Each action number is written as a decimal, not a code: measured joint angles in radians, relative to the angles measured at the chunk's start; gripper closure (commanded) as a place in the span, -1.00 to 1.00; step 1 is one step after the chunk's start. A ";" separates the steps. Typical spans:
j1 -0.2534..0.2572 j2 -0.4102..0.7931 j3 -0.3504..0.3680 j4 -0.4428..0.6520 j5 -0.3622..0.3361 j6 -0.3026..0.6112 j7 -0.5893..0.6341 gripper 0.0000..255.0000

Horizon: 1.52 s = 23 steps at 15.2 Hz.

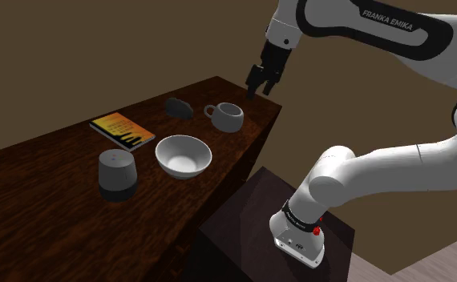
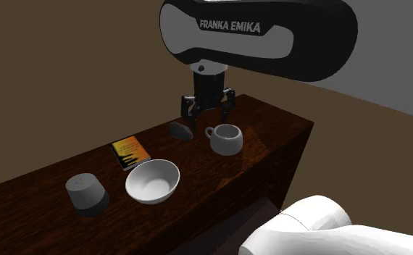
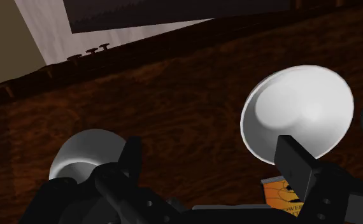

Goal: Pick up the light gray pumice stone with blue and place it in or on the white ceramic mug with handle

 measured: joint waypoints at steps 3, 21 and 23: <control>0.002 0.028 -0.016 -0.012 -0.010 0.043 -0.033 -1.00; 0.051 0.629 -0.177 0.193 -0.027 0.482 -0.499 -1.00; 0.054 0.714 -0.185 0.252 -0.010 0.513 -0.553 -1.00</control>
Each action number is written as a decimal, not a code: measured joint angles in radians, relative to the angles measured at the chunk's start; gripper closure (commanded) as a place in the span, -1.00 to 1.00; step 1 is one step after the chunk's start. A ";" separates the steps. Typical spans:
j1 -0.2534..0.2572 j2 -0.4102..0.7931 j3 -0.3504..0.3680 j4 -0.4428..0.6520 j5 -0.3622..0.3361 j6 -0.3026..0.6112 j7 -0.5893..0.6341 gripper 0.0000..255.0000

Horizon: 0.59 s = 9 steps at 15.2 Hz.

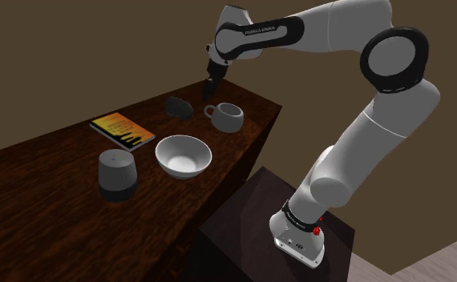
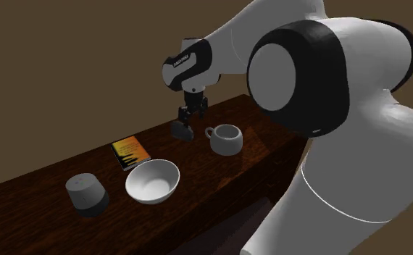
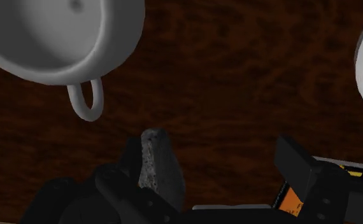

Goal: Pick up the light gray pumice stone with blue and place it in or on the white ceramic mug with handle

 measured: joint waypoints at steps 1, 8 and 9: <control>0.002 0.037 0.000 0.026 0.008 0.013 -0.023 -1.00; -0.006 0.305 0.010 0.262 0.065 0.055 -0.194 -1.00; -0.011 0.348 0.014 0.311 0.072 0.049 -0.219 -1.00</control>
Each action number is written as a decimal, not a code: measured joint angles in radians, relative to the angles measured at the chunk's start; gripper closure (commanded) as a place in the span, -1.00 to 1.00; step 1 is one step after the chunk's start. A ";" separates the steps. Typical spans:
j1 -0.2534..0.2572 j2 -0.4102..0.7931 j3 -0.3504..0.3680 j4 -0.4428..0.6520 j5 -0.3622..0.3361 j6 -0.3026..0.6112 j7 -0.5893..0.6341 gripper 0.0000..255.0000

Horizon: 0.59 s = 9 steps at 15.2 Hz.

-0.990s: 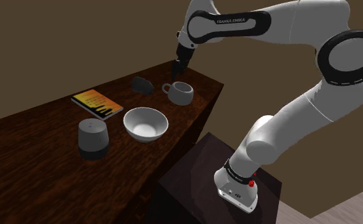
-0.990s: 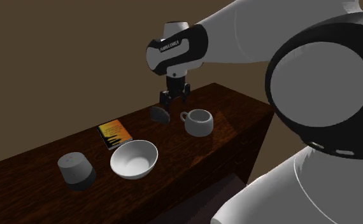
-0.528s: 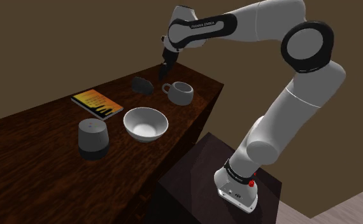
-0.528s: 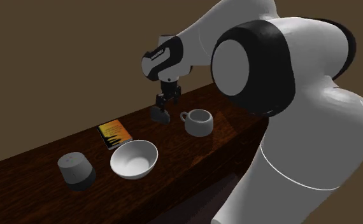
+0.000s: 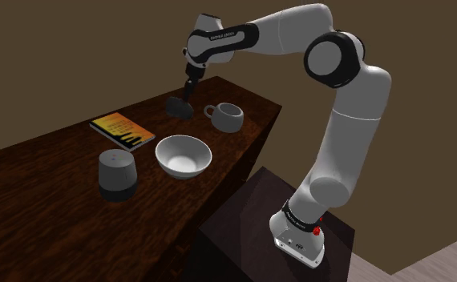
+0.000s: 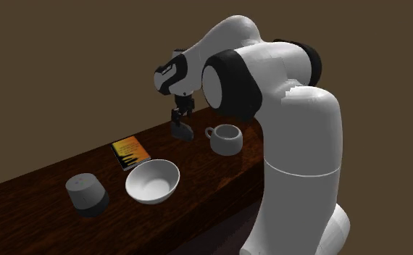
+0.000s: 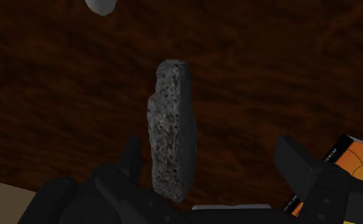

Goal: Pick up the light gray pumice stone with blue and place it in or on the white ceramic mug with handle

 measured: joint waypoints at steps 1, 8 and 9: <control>-0.003 0.043 0.005 0.045 0.006 0.000 -0.021 -1.00; -0.010 0.150 0.019 0.099 0.021 0.055 -0.064 -1.00; -0.011 0.156 0.020 0.095 0.022 0.065 -0.065 -1.00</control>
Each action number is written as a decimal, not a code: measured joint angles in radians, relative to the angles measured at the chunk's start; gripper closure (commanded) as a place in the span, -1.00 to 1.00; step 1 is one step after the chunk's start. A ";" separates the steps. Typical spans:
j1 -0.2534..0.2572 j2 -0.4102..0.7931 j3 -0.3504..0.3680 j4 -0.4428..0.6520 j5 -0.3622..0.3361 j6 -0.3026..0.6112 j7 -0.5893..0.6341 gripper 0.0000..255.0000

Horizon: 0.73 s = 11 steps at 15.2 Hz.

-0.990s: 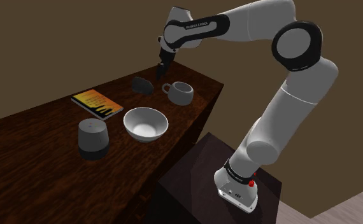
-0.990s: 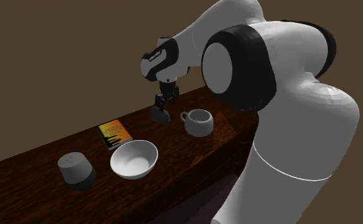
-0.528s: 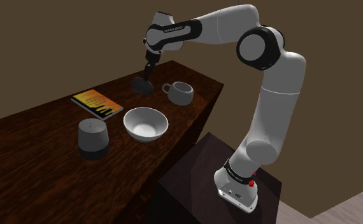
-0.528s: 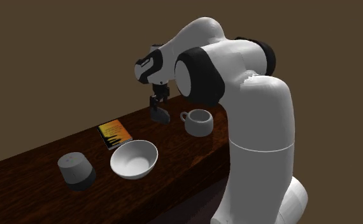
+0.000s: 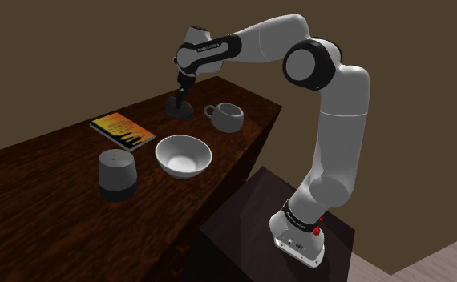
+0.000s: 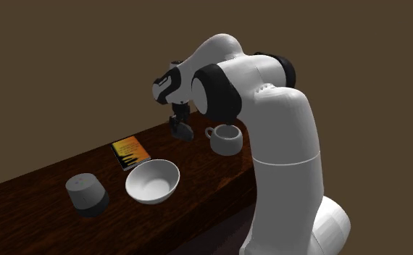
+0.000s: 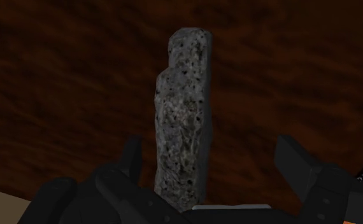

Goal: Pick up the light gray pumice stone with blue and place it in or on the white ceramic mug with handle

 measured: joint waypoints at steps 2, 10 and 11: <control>0.000 0.008 0.001 -0.002 0.001 0.010 -0.001 -1.00; 0.000 0.013 0.001 -0.001 0.002 0.014 0.000 1.00; 0.000 0.012 0.001 0.000 0.001 0.014 0.000 1.00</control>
